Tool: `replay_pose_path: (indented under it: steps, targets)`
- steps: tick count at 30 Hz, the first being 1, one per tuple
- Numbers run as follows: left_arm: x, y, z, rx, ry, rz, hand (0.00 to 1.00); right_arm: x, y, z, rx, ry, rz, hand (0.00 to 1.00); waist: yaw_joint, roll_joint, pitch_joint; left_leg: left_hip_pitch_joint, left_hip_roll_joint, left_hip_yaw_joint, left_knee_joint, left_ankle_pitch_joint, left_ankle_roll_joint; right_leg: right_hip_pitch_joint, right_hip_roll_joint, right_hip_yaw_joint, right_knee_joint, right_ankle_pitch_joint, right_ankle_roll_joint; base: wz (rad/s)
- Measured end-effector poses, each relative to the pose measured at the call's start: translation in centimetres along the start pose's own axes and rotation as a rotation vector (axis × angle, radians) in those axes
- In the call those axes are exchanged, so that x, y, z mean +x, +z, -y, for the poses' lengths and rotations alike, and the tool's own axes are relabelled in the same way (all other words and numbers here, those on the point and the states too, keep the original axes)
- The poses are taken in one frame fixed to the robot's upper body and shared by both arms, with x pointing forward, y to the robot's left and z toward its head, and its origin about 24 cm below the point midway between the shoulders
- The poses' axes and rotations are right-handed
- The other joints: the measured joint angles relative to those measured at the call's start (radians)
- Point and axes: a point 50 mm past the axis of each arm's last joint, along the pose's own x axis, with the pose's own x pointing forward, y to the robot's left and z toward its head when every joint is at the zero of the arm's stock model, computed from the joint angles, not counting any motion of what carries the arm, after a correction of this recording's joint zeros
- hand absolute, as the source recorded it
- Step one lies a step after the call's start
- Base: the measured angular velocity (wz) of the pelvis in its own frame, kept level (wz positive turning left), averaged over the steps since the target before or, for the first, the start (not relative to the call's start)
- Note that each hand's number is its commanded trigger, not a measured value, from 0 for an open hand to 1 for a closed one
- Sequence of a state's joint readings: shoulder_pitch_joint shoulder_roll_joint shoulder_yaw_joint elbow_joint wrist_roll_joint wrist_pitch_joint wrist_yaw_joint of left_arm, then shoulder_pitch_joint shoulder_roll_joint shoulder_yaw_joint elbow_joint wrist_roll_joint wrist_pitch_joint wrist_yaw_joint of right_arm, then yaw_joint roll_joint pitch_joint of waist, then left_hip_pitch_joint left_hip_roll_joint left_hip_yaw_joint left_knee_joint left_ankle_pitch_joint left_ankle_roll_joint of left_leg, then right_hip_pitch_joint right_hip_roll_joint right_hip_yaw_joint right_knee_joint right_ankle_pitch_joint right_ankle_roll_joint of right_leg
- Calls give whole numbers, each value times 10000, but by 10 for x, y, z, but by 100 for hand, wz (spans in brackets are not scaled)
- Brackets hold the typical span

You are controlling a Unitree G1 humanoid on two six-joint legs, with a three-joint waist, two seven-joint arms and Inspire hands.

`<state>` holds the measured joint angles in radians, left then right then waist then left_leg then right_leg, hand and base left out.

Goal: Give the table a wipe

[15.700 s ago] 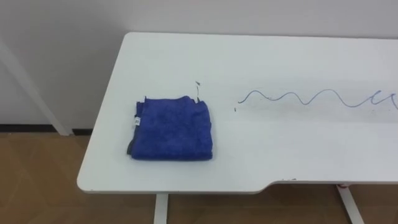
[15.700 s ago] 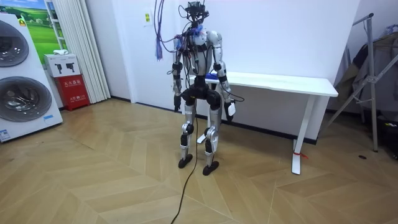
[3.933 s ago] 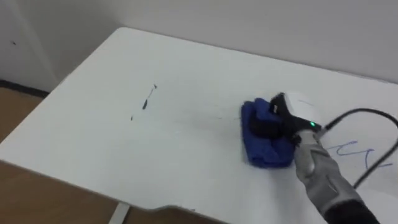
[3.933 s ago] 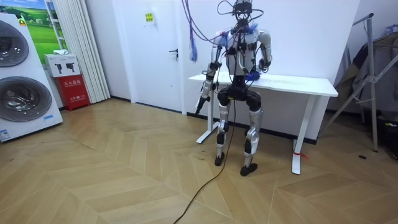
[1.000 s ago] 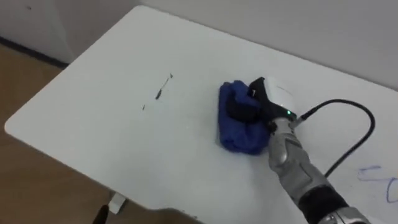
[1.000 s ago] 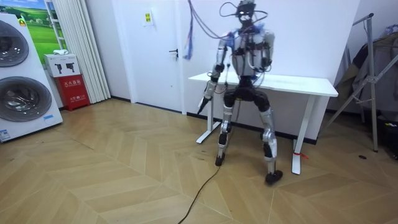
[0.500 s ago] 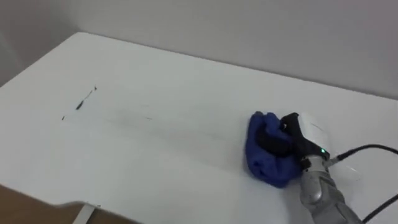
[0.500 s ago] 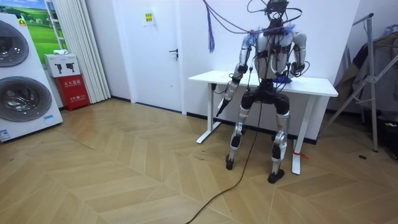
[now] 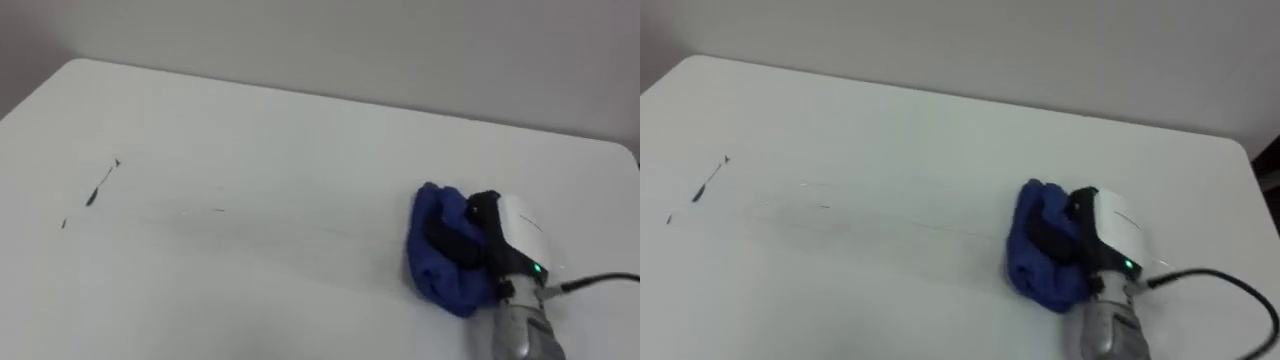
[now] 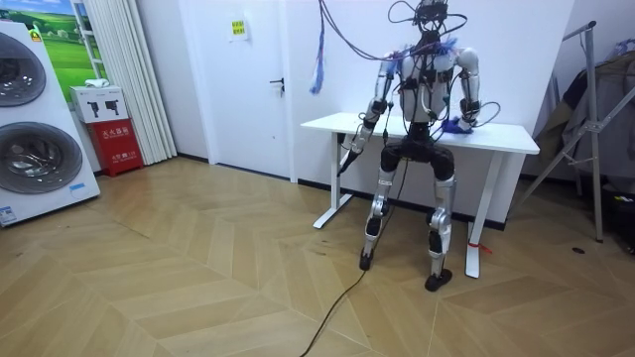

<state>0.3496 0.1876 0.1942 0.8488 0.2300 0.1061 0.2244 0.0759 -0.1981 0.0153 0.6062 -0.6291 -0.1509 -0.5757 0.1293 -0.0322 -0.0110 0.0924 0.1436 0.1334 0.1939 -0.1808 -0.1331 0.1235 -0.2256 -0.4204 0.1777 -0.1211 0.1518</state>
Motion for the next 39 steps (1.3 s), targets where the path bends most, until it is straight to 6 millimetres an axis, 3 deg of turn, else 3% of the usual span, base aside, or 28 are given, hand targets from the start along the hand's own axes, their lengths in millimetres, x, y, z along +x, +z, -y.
replay_pose_path:
  steps: [5,6,9,10,11,13,15,17,20,21,25,27,28,31,35,38,39]
  targets:
    - [-1,7,8,-74,-133,163,0,14,13,-1,-335,331,22,100,195,55,4,172,4,-14,-145,24,38,56,0,42,116,9,-14,-6]
    - [-1,7,12,-94,-237,140,0,19,23,-3,-492,588,75,100,419,63,9,196,7,-7,-181,29,45,-56,1,135,216,34,-53,-39]
    - [1,18,21,-158,-489,172,0,36,75,-5,-1669,1215,1733,100,1226,39,54,49,24,-21,-303,47,71,-611,78,400,482,170,-248,-47]
    - [1,20,22,-129,-519,189,0,40,108,-11,-2064,1600,2943,100,1567,19,99,12,47,-27,-309,45,69,-767,144,471,509,225,-323,-27]
    - [1,22,22,-125,-526,238,0,43,125,-12,-2230,1732,3546,100,1676,-11,154,-3,55,-53,-302,38,56,-790,157,484,515,231,-334,-18]
    - [2,30,24,-18,-606,454,0,45,184,-15,-2076,2059,5289,100,2027,-138,278,-196,38,-235,-270,46,70,-894,165,452,489,247,-345,13]
    - [2,23,22,117,-618,234,0,41,207,-16,-1907,2177,6110,100,2263,-270,246,-290,15,-414,-235,59,91,-842,163,254,388,273,-312,29]
    - [1,12,20,273,-653,-113,0,39,202,-19,-1909,2342,6105,100,2330,-310,249,-236,8,-609,-255,65,104,-554,163,-121,236,289,-289,33]
    - [-3,-5,19,329,-797,-541,0,29,148,-41,-2734,3069,4800,100,2062,-233,284,-52,-11,-654,-287,63,116,-192,159,-531,24,286,-283,31]
    - [-5,-10,19,355,-866,-656,0,21,126,-40,-1975,2839,4221,100,1866,-157,237,-26,-23,-658,-290,65,120,-152,153,-508,12,281,-276,20]
    - [-4,-19,5,43,-439,-753,0,2,70,-29,-1065,1709,2893,100,658,-11,203,169,-89,-450,-301,68,123,221,109,-524,-221,135,-55,9]
    - [-2,-18,-2,-40,-179,-591,0,-5,44,-20,-1015,1137,2157,100,355,33,161,298,-102,-361,-310,67,123,332,109,-509,-284,130,-47,-11]
    - [-1,-16,-5,-87,-69,-473,0,-8,29,-13,-1159,804,1678,100,183,20,90,324,-103,-338,-324,67,123,358,107,-508,-278,130,-47,-7]
    - [1,-3,-7,-161,-11,38,0,-7,4,-4,-1277,489,777,100,-91,-7,54,374,-103,-328,-326,66,123,537,104,-502,-272,128,-44,3]
    - [0,13,6,220,-399,654,0,2,6,-4,-1102,615,299,100,113,44,37,363,-102,-419,-281,57,127,481,106,-468,-198,130,-46,0]
    - [-3,16,19,490,-528,691,0,15,26,-10,-1161,1252,355,100,585,31,41,353,-82,-463,-277,63,136,280,159,-91,12,162,-133,-27]
    - [-3,18,23,634,-648,749,0,22,44,-13,-1282,1601,756,100,797,14,50,249,-70,-483,-259,71,148,27,192,94,122,196,-203,-38]
